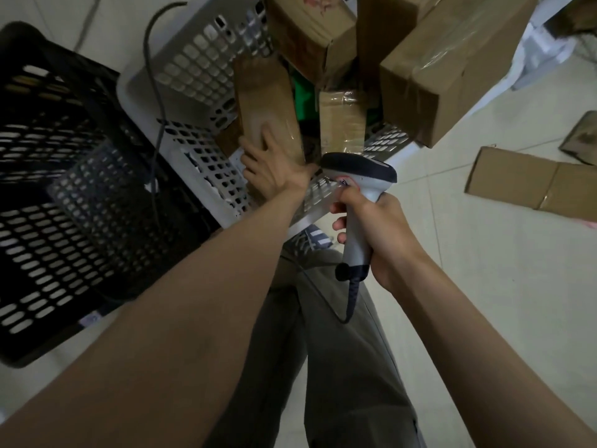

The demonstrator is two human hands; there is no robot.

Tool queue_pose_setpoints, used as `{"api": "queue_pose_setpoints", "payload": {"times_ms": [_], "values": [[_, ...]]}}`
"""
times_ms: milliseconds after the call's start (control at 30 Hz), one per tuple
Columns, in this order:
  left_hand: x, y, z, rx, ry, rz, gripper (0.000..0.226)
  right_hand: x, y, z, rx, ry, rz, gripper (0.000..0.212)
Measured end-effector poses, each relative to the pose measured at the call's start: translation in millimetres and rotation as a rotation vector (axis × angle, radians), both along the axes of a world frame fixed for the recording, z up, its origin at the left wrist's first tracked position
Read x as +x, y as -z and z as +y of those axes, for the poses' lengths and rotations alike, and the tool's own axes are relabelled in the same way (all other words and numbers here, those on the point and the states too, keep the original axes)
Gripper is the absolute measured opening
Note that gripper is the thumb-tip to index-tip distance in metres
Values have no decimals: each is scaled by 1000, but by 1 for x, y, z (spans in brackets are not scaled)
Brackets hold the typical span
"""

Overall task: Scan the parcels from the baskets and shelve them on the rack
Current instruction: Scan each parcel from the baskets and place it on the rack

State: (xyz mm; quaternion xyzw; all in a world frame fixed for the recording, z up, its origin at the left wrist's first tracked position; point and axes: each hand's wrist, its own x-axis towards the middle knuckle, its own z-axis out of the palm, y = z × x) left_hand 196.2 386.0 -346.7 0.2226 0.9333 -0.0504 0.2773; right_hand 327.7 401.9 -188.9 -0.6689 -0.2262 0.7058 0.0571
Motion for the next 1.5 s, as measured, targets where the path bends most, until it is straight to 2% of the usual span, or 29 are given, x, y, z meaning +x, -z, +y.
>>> {"api": "queue_pose_setpoints", "payload": {"times_ms": [167, 267, 400, 500, 633, 767, 1067, 1167, 1367, 1433, 1500], "values": [[-7, -63, -17, 99, -72, -132, 121, 0, -40, -6, -3, 46, -6, 10], [-12, -124, -30, 176, -146, -234, 111, 0, -78, -6, 3, 14, -9, 10], [-29, -206, -49, 295, -384, -384, 81, -1, -142, 0, 44, -7, 11, 11], [-47, -268, -62, 376, -642, -445, 56, -4, -189, 5, 77, -32, 11, 9], [-69, -347, -81, 561, -1065, -707, 53, -6, -243, 8, 110, -73, 63, 16], [-86, -421, -107, 733, -1271, -825, 51, -13, -304, 8, 160, -185, 136, 17], [-117, -569, -162, 1016, -1464, -938, 59, -52, -453, 17, 330, -534, 306, 8], [-129, -608, -193, 1117, -1468, -959, 62, -71, -493, 11, 369, -676, 366, 6], [-128, -661, -280, 1353, -1490, -876, 59, -108, -555, -29, 380, -964, 484, 3], [-124, -673, -313, 1414, -1528, -852, 61, -124, -567, -45, 397, -1069, 503, 13], [-120, -684, -345, 1462, -1568, -791, 59, -142, -579, -64, 415, -1177, 512, 12]]}}
